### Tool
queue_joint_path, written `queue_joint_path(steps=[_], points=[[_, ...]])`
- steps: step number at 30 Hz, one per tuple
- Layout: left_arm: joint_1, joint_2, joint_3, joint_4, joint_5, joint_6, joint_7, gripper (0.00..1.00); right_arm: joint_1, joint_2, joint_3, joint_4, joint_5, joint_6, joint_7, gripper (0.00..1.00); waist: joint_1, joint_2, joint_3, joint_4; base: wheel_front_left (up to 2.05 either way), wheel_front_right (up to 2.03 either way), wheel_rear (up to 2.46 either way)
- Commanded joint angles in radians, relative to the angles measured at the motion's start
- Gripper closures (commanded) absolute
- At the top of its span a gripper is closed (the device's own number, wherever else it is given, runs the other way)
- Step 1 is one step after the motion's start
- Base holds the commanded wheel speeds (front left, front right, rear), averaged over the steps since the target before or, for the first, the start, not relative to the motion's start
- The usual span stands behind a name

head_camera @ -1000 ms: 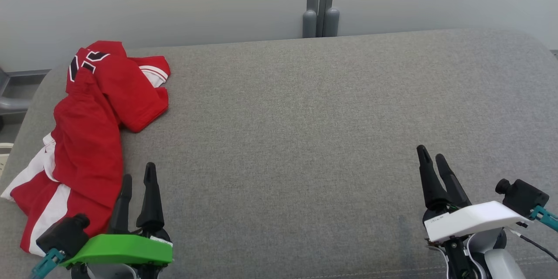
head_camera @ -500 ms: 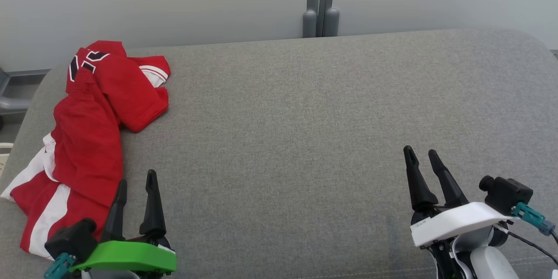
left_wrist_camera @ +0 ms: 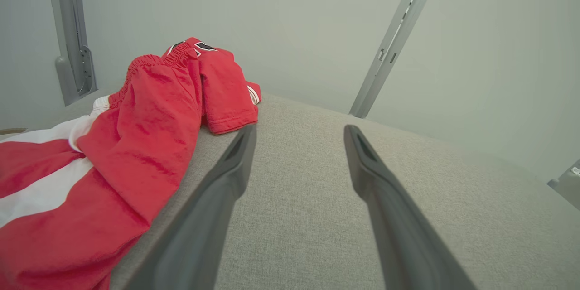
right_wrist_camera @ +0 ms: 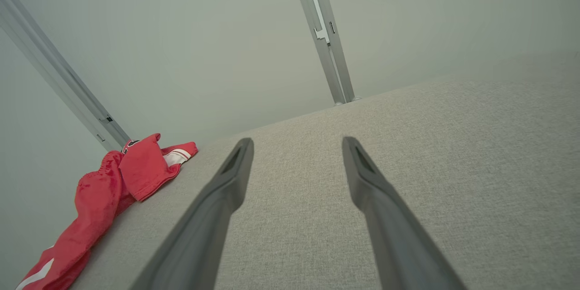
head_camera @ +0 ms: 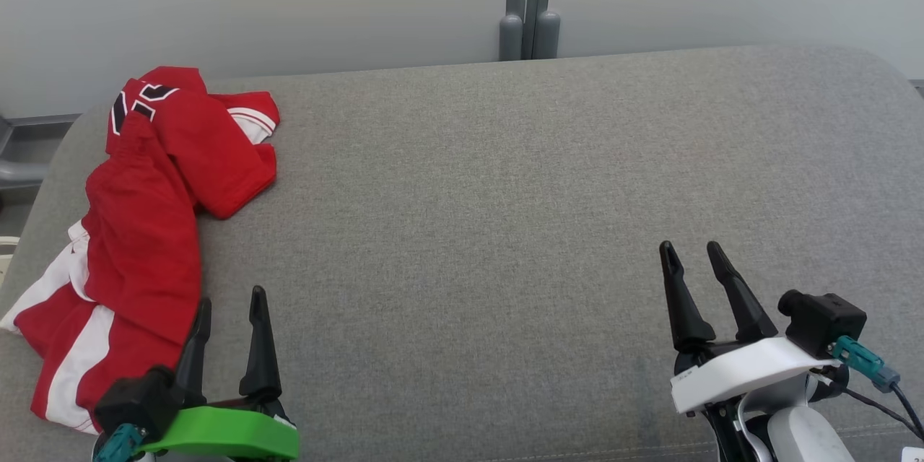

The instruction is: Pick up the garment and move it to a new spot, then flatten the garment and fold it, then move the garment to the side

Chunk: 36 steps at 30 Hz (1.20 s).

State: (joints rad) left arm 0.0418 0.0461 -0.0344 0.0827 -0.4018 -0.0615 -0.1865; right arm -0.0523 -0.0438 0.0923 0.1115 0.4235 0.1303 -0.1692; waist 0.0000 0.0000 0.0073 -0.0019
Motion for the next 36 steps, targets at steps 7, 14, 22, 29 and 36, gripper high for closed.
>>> queue_joint_path(steps=[7,14,22,29,36], points=[[0.014,0.006,-0.003,-0.001,0.071,0.012,-0.021,0.0,-0.02,-0.006,0.009,-0.004,-0.083,0.001,-0.024,0.0,0.0,0.0,0.002,-0.002,0.0,0.0,0.0],[0.02,0.006,0.005,0.002,0.113,0.015,-0.034,0.0,-0.021,-0.007,0.013,-0.011,-0.146,0.0,-0.042,0.0,0.0,0.0,0.009,-0.005,0.0,0.0,0.0],[0.031,0.006,-0.002,-0.011,0.163,0.022,-0.049,0.0,-0.02,-0.008,0.019,-0.016,-0.208,0.0,-0.059,0.0,0.0,0.0,0.012,-0.003,0.0,0.0,0.0],[0.038,0.007,-0.009,-0.015,0.211,0.029,-0.062,0.0,-0.021,-0.008,0.03,-0.015,-0.25,0.001,-0.075,0.0,0.0,0.0,0.005,-0.002,0.0,0.0,0.0],[0.031,0.007,0.008,0.001,0.243,0.02,-0.074,0.0,-0.023,-0.008,0.035,-0.015,-0.298,0.001,-0.089,0.0,0.0,0.0,0.003,-0.003,0.0,0.0,0.0]])
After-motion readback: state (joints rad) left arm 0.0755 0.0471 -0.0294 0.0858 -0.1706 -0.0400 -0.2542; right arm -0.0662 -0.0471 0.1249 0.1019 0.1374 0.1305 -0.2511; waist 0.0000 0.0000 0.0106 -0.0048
